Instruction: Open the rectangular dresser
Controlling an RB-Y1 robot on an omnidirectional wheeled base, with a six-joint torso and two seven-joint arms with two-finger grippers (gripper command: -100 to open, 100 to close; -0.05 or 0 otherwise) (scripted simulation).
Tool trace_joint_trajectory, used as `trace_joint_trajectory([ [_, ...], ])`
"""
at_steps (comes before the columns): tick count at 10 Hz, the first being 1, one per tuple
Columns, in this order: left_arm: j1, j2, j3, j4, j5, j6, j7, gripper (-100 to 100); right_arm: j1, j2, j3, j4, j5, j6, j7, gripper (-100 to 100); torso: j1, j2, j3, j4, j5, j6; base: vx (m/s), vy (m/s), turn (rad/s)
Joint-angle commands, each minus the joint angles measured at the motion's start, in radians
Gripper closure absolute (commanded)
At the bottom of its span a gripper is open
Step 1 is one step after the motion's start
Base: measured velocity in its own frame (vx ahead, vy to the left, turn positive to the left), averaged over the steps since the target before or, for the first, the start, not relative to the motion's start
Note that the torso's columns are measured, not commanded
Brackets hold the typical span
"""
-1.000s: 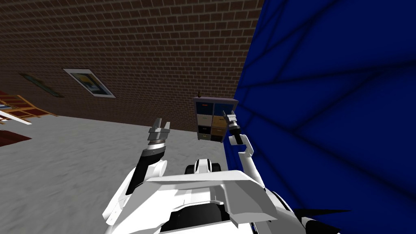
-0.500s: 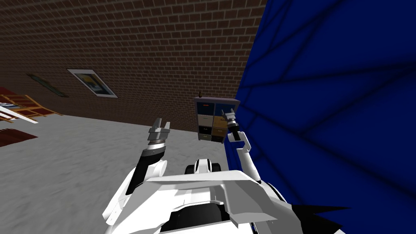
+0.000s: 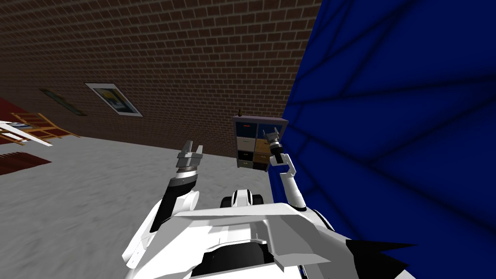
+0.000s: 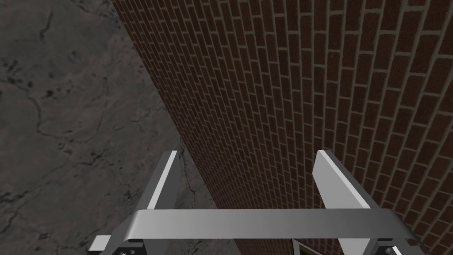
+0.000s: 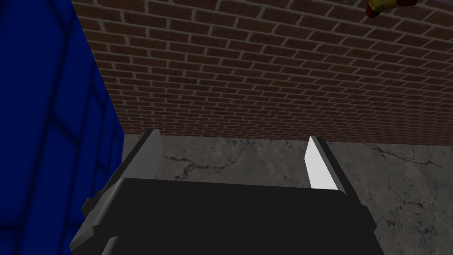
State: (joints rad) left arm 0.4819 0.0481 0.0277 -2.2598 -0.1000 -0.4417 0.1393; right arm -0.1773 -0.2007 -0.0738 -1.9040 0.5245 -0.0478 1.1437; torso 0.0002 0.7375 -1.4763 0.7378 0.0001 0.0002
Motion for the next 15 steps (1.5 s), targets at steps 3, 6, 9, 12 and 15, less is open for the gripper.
trace_joint_trajectory([
  [3,0.000,0.000,0.000,0.000,0.000,0.000,0.000,0,-0.075,0.008,0.002,0.071,0.074,0.042,0.124,-100,0.000,0.001,0.000,0.000,0.000,0.000,0.027,0.020,0.028],
  [6,0.000,0.000,0.000,0.000,0.000,0.000,0.000,0,-0.106,0.012,0.004,0.103,0.109,0.063,0.208,-100,0.000,0.000,0.000,0.000,0.000,0.000,0.032,0.028,0.025],
  [9,0.000,0.000,0.000,0.000,0.000,0.000,0.000,0,-0.162,0.022,0.010,0.169,0.177,0.104,0.293,-100,-0.001,0.001,0.001,0.000,0.000,0.000,0.030,0.032,0.028],
  [12,0.000,0.000,0.000,0.000,0.000,0.000,0.000,0,-0.187,0.027,0.014,0.203,0.210,0.124,0.369,-100,0.000,0.000,0.000,0.000,0.000,0.000,0.032,0.028,0.020],
  [15,0.000,0.000,0.000,0.000,0.000,0.000,0.000,0,-0.232,0.037,0.021,0.272,0.276,0.162,0.452,-100,0.000,0.001,0.001,0.000,0.000,0.000,0.032,0.034,0.024],
])
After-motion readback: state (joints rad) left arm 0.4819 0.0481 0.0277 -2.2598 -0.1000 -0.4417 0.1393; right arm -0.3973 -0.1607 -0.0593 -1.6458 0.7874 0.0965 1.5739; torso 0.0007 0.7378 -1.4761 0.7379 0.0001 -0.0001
